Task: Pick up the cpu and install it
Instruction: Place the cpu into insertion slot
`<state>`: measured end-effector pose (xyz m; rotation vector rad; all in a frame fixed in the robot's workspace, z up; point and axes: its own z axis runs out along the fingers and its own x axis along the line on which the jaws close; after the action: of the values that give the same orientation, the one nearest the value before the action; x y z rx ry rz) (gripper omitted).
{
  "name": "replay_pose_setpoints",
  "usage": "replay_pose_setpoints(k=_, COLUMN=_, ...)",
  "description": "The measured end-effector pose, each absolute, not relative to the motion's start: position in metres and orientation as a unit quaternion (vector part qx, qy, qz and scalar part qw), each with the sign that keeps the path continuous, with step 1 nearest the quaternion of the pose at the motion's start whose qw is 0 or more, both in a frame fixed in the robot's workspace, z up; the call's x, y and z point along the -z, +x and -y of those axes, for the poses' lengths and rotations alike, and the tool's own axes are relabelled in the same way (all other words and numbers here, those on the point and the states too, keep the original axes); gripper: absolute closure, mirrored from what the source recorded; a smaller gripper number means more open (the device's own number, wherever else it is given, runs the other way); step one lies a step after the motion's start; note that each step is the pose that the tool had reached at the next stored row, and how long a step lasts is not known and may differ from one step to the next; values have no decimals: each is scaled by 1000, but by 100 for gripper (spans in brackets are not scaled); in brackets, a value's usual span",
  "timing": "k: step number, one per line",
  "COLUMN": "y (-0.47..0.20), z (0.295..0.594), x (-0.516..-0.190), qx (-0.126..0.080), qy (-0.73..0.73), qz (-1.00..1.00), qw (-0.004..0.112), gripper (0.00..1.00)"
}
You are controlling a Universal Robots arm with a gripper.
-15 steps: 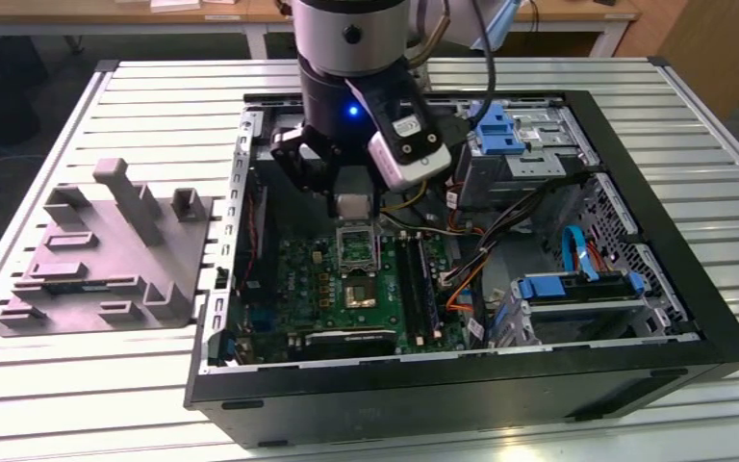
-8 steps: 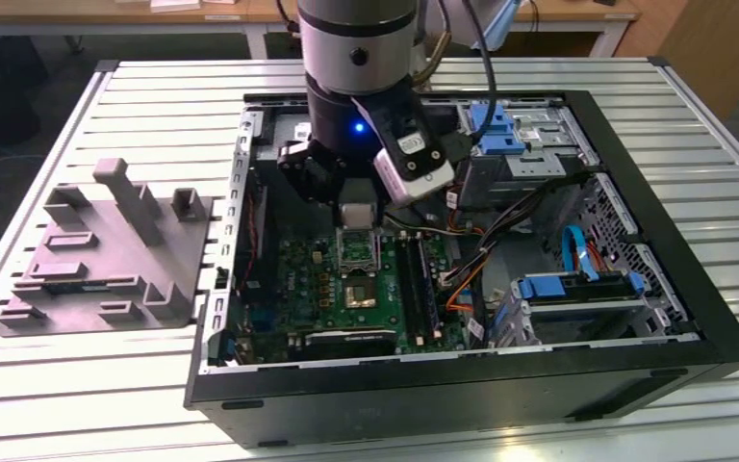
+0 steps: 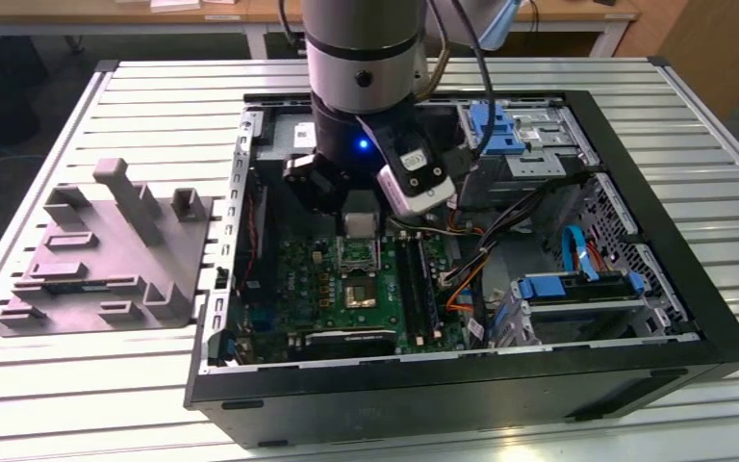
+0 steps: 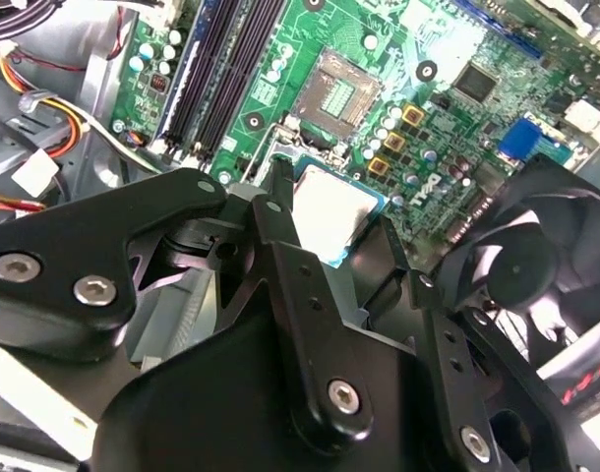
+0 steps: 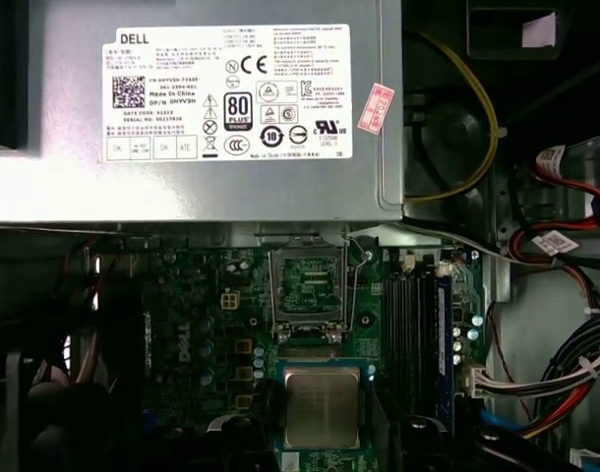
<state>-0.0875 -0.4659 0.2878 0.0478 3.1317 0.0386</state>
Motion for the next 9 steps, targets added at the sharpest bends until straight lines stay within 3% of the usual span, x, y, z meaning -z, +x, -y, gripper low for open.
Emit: replay_pose_setpoints(k=9, y=-87, z=470, x=-271, qx=-12, qy=15, qz=-1000, qw=5, gripper=53)
